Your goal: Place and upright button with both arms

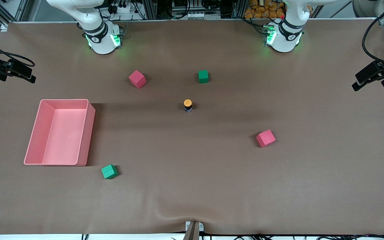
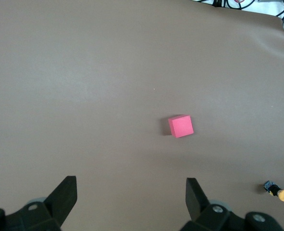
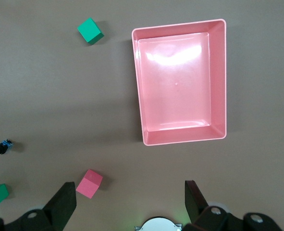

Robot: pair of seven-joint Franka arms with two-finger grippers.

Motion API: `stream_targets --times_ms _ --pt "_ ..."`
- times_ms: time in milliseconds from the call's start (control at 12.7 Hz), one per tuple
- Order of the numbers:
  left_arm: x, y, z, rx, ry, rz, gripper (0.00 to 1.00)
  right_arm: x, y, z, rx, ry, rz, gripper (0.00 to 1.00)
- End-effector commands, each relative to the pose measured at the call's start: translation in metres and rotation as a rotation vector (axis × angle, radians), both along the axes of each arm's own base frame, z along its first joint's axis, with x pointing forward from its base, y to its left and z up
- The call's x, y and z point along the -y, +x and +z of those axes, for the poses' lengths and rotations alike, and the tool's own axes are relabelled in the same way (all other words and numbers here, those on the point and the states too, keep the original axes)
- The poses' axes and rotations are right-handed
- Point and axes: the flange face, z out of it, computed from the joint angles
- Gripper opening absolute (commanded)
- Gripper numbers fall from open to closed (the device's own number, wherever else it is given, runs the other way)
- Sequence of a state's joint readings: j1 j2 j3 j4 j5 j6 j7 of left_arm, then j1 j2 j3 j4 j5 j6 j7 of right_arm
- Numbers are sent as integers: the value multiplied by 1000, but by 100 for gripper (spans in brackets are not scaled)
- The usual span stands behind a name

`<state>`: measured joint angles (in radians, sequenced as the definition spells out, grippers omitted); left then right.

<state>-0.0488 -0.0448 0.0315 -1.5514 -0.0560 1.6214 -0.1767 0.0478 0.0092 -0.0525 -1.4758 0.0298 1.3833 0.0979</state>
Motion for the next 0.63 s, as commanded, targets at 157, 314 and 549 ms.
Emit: stream_targets --times_ms 157,314,549 --pt "-14 1 5 -5 22 -13 100 -6 -6 9 3 -8 -6 100" --pt "-12 1 6 -5 24 -19 100 -6 -6 9 3 -8 -6 100" --pt "-5 -2 2 -35 25 -41 100 -7 -7 8 -8 -7 -7 100"
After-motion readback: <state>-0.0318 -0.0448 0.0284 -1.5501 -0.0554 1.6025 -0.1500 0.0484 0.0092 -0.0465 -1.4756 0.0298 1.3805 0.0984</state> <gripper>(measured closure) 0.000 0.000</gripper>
